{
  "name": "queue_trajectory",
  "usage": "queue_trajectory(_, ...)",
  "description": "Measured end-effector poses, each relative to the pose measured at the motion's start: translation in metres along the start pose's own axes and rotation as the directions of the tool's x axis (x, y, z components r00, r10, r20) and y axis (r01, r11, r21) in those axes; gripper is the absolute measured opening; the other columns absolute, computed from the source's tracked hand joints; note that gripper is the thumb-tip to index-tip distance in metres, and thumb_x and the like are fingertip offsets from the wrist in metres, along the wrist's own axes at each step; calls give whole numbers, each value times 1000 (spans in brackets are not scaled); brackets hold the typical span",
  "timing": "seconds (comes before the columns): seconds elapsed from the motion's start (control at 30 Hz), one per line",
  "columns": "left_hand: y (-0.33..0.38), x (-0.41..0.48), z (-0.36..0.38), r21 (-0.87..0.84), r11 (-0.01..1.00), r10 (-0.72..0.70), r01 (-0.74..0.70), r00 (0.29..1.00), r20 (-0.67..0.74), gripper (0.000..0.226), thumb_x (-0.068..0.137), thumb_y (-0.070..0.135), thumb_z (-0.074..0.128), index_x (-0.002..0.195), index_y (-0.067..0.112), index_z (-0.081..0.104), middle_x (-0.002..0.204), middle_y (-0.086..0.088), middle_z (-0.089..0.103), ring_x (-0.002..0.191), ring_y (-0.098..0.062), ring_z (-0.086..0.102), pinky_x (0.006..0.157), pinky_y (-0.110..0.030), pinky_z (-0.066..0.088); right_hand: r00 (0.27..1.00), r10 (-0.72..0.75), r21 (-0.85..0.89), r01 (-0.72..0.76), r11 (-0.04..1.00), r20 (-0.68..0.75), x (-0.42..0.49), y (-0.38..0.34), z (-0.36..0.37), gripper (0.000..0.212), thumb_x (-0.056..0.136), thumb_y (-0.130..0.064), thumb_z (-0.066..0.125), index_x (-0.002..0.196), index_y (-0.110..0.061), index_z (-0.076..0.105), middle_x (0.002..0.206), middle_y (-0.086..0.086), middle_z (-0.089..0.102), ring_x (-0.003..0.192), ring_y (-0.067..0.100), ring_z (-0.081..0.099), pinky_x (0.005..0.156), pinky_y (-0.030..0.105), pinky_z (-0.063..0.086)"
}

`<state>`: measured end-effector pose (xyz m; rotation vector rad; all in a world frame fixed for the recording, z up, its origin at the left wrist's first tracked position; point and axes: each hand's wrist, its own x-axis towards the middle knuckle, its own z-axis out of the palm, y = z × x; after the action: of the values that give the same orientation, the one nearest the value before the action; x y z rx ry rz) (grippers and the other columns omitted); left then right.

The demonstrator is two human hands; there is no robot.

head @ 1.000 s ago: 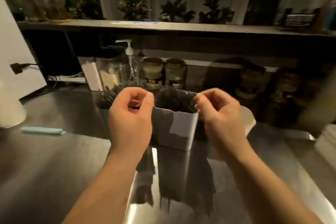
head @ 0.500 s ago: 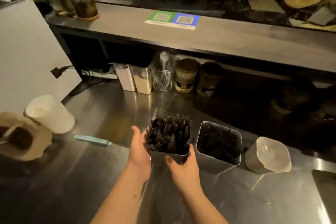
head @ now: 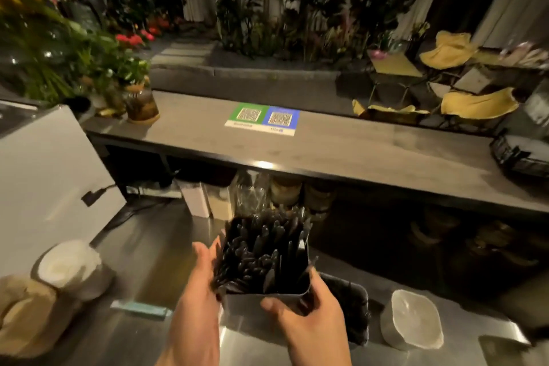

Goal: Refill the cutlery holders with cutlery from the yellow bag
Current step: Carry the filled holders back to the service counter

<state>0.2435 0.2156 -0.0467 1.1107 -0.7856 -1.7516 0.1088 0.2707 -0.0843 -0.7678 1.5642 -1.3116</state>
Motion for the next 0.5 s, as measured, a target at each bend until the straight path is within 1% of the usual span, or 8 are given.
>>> queue_trajectory(0.07,28,0,30,-11,998,64,-64,997,48,62,88,65,35,123,26,68,118,-2,75,109,-18,70,87,-35,48,995,-97,-12,97,995,19,8,-44,-13,75,68,4,86,125,-38,63,109,-21,74,107,-4,66,97,18,51)
queue_trajectory(0.13,55,7,60,-9,994,111,-110,990,84,62,93,66,33,122,25,69,115,-3,76,104,-17,73,82,-34,52,982,-188,-30,189,982,20,23,-79,-24,63,71,5,84,121,-29,68,106,-14,76,104,2,70,90,19,55)
queue_trajectory(0.2,77,32,86,2,989,145,-146,985,96,72,85,80,41,130,30,65,125,-3,71,114,-21,69,91,-40,55,963,-270,-60,269,961,-12,42,-110,-35,50,74,-1,84,117,-24,71,102,-11,77,99,6,72,86,27,59)
queue_trajectory(0.27,92,55,114,-42,991,128,-126,990,62,96,64,94,54,140,36,56,145,-5,57,133,-29,55,107,-54,43,953,-301,-45,299,953,-42,62,-133,-42,44,77,-6,83,115,-25,71,100,-8,78,95,8,73,79,27,61)
queue_trajectory(0.3,100,68,133,-56,990,130,-127,991,40,101,63,95,53,146,37,49,154,-5,48,140,-31,46,113,-57,35,948,-313,-31,312,950,-59,75,-145,-47,42,79,-7,82,116,-25,70,100,-7,77,94,9,74,75,26,61)
queue_trajectory(0.37,114,94,159,-44,991,127,-128,992,-14,90,82,86,40,154,31,38,162,-3,35,148,-28,33,119,-55,25,946,-314,-25,313,949,-75,100,-162,-50,40,81,-11,81,116,-26,69,101,-6,77,95,12,73,74,26,61)
queue_trajectory(0.43,127,126,186,-48,991,125,-125,992,-1,83,89,81,33,150,27,45,159,-5,40,145,-28,38,119,-54,27,942,-318,-45,315,948,-103,133,-176,-57,39,82,-17,82,118,-27,68,102,-9,76,97,11,72,75,23,60)
queue_trajectory(0.5,134,162,206,-56,996,75,-71,995,59,92,79,87,34,146,26,50,154,-7,46,141,-31,43,116,-56,32,943,-304,-98,293,951,-138,170,-186,-66,47,82,-24,82,126,-28,65,112,-11,73,106,11,68,80,22,57)
